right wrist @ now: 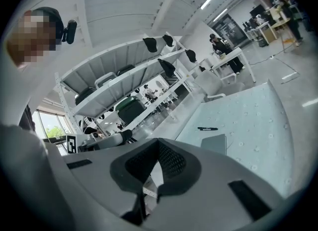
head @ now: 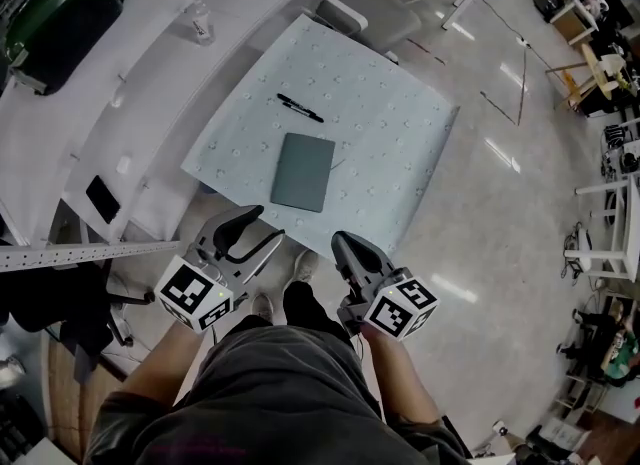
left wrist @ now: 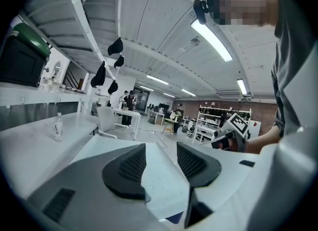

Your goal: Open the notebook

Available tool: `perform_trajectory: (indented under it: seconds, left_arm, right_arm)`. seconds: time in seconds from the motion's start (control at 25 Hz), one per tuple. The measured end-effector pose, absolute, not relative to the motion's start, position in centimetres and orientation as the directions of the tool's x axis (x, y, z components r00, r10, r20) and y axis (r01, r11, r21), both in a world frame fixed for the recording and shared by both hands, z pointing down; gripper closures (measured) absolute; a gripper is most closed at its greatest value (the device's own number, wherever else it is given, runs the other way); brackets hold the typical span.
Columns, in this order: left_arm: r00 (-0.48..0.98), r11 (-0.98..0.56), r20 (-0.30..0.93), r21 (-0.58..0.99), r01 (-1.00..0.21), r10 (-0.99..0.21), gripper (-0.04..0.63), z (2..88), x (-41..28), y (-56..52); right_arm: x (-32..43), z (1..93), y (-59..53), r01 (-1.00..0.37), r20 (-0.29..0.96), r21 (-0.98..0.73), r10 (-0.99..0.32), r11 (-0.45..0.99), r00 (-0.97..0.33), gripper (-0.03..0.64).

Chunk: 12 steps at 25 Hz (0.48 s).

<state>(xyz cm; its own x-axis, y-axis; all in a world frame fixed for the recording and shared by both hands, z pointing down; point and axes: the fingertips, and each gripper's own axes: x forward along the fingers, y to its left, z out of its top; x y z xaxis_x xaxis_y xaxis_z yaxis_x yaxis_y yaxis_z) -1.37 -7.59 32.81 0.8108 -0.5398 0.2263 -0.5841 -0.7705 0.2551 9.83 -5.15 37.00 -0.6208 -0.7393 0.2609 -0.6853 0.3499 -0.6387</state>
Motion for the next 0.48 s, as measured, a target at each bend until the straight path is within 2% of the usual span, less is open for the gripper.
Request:
perform_trajectory:
  seconds: [0.48]
  left_arm:
    - [0.791,-0.758,0.295,0.244,-0.605,-0.537,0.402,35.4,4.1,-13.2]
  right_arm:
    - [15.4,39.7,-11.2,-0.650,0.270,-0.680,-0.707,0.340,-0.653,0.615]
